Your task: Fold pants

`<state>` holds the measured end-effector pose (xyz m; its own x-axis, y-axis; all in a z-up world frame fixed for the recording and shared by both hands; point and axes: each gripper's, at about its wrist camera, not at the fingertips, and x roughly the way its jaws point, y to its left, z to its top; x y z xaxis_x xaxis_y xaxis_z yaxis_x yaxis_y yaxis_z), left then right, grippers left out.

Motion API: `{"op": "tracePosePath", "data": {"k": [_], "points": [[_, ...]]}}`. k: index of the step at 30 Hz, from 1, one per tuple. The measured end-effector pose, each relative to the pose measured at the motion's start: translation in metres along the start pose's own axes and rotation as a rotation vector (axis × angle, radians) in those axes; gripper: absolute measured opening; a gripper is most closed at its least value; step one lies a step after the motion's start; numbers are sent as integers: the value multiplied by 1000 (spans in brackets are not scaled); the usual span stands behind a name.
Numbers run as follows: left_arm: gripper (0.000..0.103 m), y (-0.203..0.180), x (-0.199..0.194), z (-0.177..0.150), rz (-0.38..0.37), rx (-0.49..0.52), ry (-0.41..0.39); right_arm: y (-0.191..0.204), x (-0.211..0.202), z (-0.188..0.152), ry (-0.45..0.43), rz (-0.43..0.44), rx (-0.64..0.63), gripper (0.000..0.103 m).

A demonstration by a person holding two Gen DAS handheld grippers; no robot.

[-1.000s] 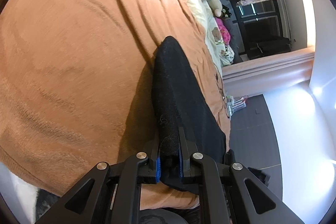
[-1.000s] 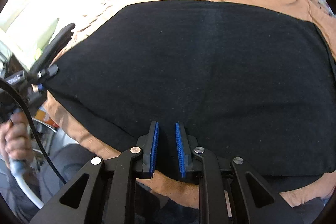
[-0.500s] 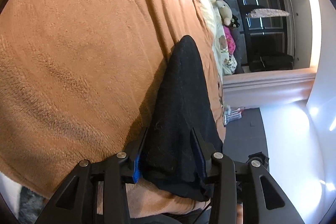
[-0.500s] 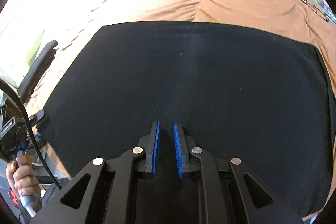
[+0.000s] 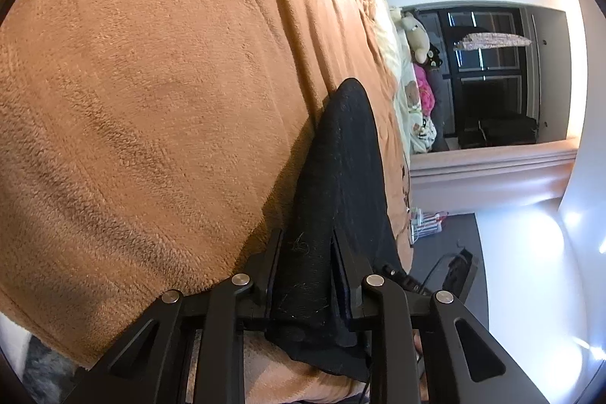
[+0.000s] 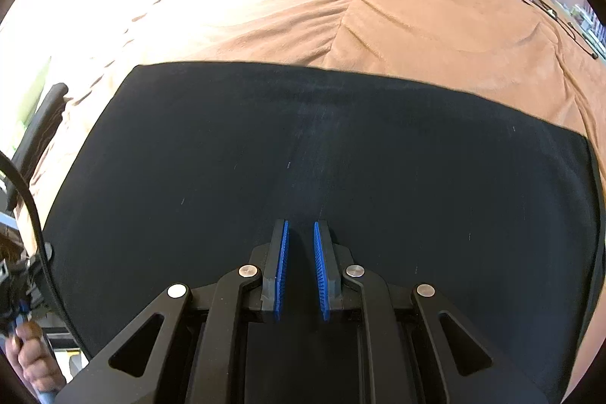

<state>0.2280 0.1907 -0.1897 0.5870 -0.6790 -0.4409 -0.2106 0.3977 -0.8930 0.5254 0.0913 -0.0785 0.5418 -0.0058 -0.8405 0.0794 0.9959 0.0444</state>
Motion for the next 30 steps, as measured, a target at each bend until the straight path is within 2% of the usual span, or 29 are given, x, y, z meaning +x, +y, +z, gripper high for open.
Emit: {"op": "tracePosePath", "data": {"k": [4,11,12,13,16,23,30], "points": [[26,-1,0,-1,4,-7,-2,-4,6,15,-5,-7,25,11],[26,-2,4,0,9,-7,-5,-19,5,20,-20,17,40,11],[26,-3,4,0,14,-4,-4,-21,6,20,-20,23,43,11],[19,-5,3,-1,13,-1,-7,-22,5,18,-19,29,49,11],[14,-15,-3,-5,1,21,-14,-25,0,7,-12,54,52,11],[14,-52,-14,-10,-10,94,-32,-30,-19,-30,-7,140,57,11],[14,-93,-16,-18,-7,181,-32,-34,-42,-77,-46,224,47,11]]}}
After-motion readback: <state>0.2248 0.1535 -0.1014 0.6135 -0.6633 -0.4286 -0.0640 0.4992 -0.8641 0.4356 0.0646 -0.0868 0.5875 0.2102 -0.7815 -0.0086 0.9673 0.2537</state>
